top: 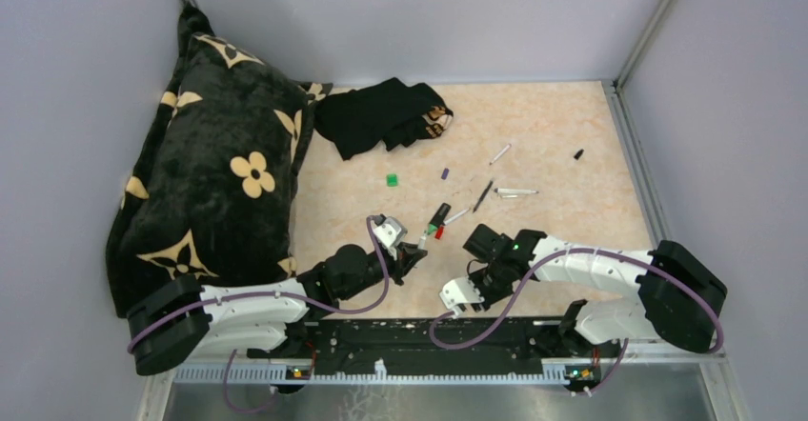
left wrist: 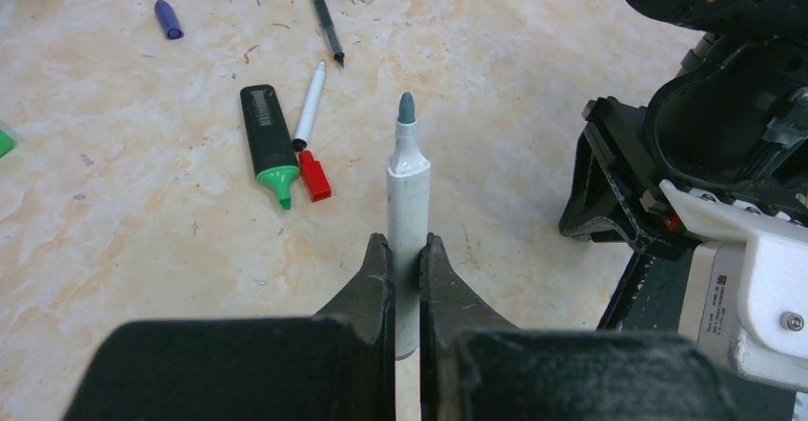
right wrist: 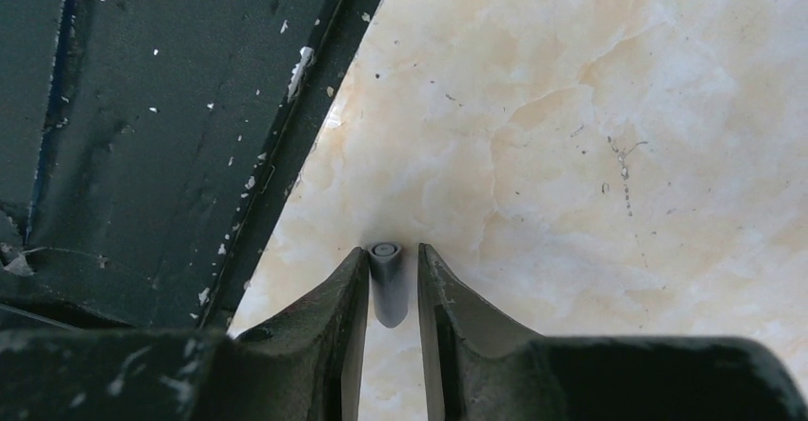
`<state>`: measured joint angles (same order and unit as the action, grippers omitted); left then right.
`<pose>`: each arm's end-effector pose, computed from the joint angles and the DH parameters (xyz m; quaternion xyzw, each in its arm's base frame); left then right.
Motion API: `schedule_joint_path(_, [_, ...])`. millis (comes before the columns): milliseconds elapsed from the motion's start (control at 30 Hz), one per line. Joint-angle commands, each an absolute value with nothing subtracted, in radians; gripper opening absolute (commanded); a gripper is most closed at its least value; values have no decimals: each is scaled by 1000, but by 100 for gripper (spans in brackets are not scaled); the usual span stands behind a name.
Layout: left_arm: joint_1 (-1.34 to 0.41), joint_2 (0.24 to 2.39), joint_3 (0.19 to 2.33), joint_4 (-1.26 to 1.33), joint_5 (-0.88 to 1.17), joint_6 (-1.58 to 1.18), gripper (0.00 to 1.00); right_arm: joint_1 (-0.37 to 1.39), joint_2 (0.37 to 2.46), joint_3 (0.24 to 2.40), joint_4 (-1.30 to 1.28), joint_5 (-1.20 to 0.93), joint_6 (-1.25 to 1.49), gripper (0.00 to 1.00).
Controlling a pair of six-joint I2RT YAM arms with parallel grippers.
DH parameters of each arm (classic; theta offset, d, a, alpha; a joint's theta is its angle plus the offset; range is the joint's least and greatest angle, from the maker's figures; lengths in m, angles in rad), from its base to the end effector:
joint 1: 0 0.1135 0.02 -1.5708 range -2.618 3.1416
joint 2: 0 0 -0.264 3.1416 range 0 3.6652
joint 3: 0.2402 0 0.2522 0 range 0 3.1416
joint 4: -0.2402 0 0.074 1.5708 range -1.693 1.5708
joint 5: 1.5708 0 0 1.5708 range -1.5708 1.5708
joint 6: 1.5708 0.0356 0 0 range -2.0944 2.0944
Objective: Insert the pens into the pen caps
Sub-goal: Insert the pen cap onto the pen.
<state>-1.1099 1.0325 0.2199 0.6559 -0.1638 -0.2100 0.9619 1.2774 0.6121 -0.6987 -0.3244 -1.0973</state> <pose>0.0961 -0.1805 0.1865 0.2817 0.7054 -0.3478 0.5496 0.1025 0.1669 0.1568 -0.8499 0.4914 0.1534 0.1125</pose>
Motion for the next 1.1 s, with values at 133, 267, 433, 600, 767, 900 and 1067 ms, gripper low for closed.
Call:
schedule_joint_path(133, [-1108,1044,224,671,-145,-209,0,969,1292,593,-732,-225,-1103,27])
schedule_joint_path(267, [-1108,1045,226,672,-143,-209,0,969,1289,586,-722,-233,-1090,26])
schedule_joint_path(433, [-1108,1048,229,672,-137,-211,0,969,1302,576,-716,-250,-1078,11])
schedule_joint_path(600, [-1108,1047,221,690,-116,-218,0,969,1292,570,-691,-270,-1023,0])
schedule_joint_path(767, [-1108,1052,221,739,-50,-227,0,851,1225,621,-692,-380,-955,0])
schedule_joint_path(900, [-1108,1070,211,821,-6,-251,0,712,1143,673,-700,-513,-911,0])
schedule_joint_path(1067, [-1108,1131,235,911,53,-283,0,466,1047,743,-694,-755,-834,0])
